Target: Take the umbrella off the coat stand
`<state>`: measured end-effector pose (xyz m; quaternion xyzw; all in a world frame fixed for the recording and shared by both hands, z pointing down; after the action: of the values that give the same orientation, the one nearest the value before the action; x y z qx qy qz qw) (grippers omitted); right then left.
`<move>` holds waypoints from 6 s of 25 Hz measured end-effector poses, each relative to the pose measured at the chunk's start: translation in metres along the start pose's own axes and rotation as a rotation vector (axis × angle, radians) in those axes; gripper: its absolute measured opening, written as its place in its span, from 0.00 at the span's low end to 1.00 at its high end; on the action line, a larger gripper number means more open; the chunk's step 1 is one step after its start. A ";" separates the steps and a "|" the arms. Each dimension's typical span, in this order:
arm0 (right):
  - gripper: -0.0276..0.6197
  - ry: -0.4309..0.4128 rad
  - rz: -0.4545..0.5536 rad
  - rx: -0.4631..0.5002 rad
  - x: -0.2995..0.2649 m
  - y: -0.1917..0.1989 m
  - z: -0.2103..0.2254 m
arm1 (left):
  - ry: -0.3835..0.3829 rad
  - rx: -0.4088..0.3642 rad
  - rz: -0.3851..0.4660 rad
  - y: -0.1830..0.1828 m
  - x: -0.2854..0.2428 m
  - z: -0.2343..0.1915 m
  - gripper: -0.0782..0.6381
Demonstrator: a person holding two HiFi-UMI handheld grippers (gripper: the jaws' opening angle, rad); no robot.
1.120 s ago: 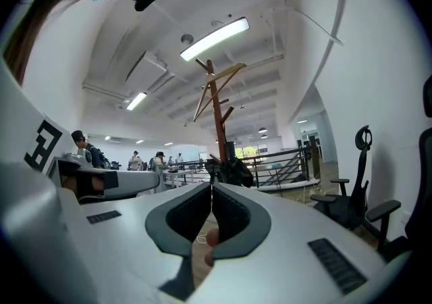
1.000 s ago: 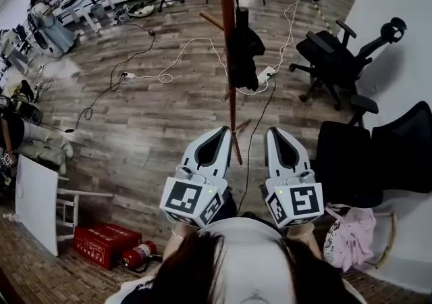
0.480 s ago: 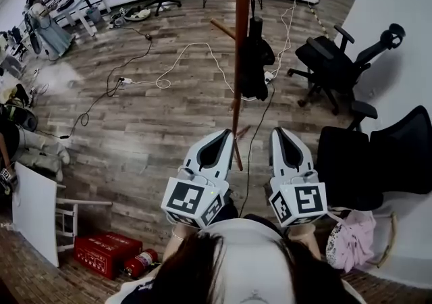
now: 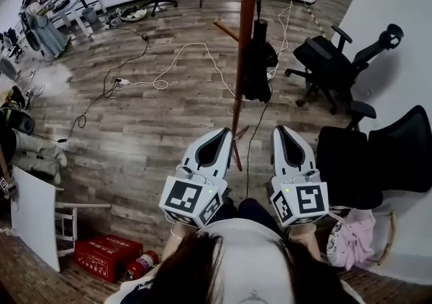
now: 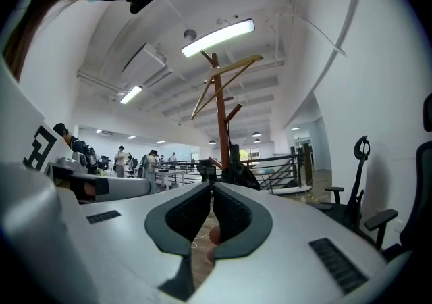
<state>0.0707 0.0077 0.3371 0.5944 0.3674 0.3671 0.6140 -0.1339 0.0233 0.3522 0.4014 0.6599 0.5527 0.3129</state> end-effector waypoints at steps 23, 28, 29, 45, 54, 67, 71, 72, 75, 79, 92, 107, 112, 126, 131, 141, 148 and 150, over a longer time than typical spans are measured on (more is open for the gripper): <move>0.10 -0.090 -0.010 0.014 -0.042 -0.007 0.038 | -0.059 0.010 -0.002 0.000 -0.045 0.005 0.12; 0.10 -0.131 -0.027 0.011 -0.054 -0.005 0.045 | -0.080 0.007 -0.007 0.001 -0.054 0.004 0.12; 0.10 -0.137 -0.030 0.010 -0.056 -0.005 0.046 | -0.088 0.009 -0.007 0.001 -0.055 0.004 0.12; 0.10 -0.191 -0.058 0.023 -0.093 0.002 0.070 | -0.167 -0.006 -0.020 0.003 -0.075 0.000 0.12; 0.11 -0.222 -0.059 0.023 -0.114 0.006 0.078 | -0.215 -0.017 -0.021 0.002 -0.082 -0.006 0.12; 0.11 -0.245 -0.069 0.032 -0.137 0.016 0.086 | -0.261 -0.017 -0.030 0.001 -0.090 -0.014 0.12; 0.17 -0.266 -0.086 0.032 -0.144 0.020 0.085 | -0.271 -0.028 -0.041 0.001 -0.091 -0.018 0.12; 0.19 -0.271 -0.089 0.032 -0.147 0.020 0.085 | -0.273 -0.027 -0.042 0.001 -0.091 -0.019 0.12; 0.23 -0.278 -0.098 0.034 -0.153 0.022 0.085 | -0.279 -0.026 -0.046 0.001 -0.093 -0.021 0.12; 0.29 -0.286 -0.114 0.032 -0.160 0.027 0.087 | -0.285 -0.026 -0.054 0.003 -0.096 -0.023 0.12; 0.43 -0.301 -0.198 0.040 -0.186 0.041 0.093 | -0.299 -0.013 -0.072 0.005 -0.108 -0.034 0.12; 0.48 -0.304 -0.265 0.023 -0.214 0.049 0.100 | -0.314 -0.010 -0.083 0.003 -0.121 -0.049 0.12; 0.49 -0.306 -0.292 0.016 -0.221 0.050 0.099 | -0.320 -0.008 -0.084 0.003 -0.123 -0.053 0.12; 0.49 -0.249 -0.300 -0.004 -0.236 0.054 0.098 | -0.367 -0.006 -0.081 0.002 -0.118 -0.061 0.12; 0.48 -0.218 -0.302 0.030 -0.236 0.057 0.097 | -0.392 -0.004 -0.075 0.003 -0.111 -0.061 0.12; 0.44 -0.198 -0.289 0.004 -0.237 0.057 0.097 | -0.413 -0.010 -0.064 -0.001 -0.100 -0.062 0.12; 0.43 -0.195 -0.279 -0.001 -0.233 0.058 0.096 | -0.417 -0.017 -0.055 -0.002 -0.096 -0.059 0.12; 0.43 -0.193 -0.277 -0.004 -0.231 0.057 0.095 | -0.416 -0.019 -0.053 -0.003 -0.094 -0.059 0.12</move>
<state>0.0480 -0.2396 0.4000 0.5695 0.3843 0.2206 0.6923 -0.1391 -0.0876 0.3577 0.4863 0.5862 0.4558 0.4606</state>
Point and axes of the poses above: the fingertips, and each gripper's own axes: x backward along the fingers, z to its right, y out of its underside, the point moved 10 cm from there along x, backward along the fingers
